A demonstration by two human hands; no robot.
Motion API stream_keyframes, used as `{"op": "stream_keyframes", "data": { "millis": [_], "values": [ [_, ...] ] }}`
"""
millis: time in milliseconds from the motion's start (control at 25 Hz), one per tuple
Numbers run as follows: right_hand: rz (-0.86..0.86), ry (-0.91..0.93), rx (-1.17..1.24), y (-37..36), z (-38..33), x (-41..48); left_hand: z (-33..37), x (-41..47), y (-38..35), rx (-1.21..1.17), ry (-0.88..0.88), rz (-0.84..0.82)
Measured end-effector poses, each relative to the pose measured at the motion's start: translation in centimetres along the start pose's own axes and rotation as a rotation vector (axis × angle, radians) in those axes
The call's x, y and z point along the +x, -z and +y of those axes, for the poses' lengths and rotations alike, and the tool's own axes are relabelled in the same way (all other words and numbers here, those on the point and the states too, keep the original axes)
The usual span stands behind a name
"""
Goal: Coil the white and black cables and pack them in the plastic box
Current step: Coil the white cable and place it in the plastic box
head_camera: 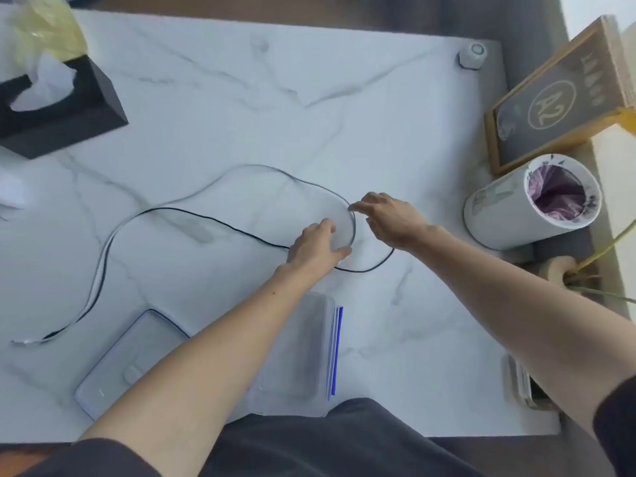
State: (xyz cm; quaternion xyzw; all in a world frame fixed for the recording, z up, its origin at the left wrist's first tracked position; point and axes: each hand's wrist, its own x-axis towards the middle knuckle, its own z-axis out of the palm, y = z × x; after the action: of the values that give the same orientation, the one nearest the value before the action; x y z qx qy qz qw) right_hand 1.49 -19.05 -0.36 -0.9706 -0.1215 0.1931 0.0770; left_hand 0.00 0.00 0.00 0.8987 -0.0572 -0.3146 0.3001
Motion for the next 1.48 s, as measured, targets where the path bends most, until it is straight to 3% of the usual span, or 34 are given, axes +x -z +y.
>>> {"op": "stream_keyframes", "data": {
  "millis": [240,520,760,960,1160,1320,1480],
  "values": [
    [-0.099,-0.024,0.012,-2.1,1.5,2.1,0.8,2.3,-2.9,0.16,-0.006,-0.039],
    [-0.006,0.0,0.07,-4.1,1.9,3.2,0.3,3.9,-4.1,0.27,-0.031,-0.022],
    [0.069,-0.015,0.055,-3.9,2.4,3.7,-0.1,3.7,-3.2,0.235,-0.091,-0.14],
    [0.219,-0.057,0.198,-2.8,1.5,2.5,0.4,2.2,0.1,0.055,-0.084,-0.13],
    [0.446,-0.047,0.516,0.9,-1.8,0.7,1.3,-1.4,4.6,-0.212,-0.134,-0.074],
    [0.551,0.009,0.698,4.8,-5.9,-1.4,1.5,-5.8,9.3,-0.835,-0.112,-0.315],
    [0.635,-0.022,0.956,8.4,-11.0,-2.9,1.3,-10.8,13.3,-1.144,-0.252,-0.503]
  ]
}}
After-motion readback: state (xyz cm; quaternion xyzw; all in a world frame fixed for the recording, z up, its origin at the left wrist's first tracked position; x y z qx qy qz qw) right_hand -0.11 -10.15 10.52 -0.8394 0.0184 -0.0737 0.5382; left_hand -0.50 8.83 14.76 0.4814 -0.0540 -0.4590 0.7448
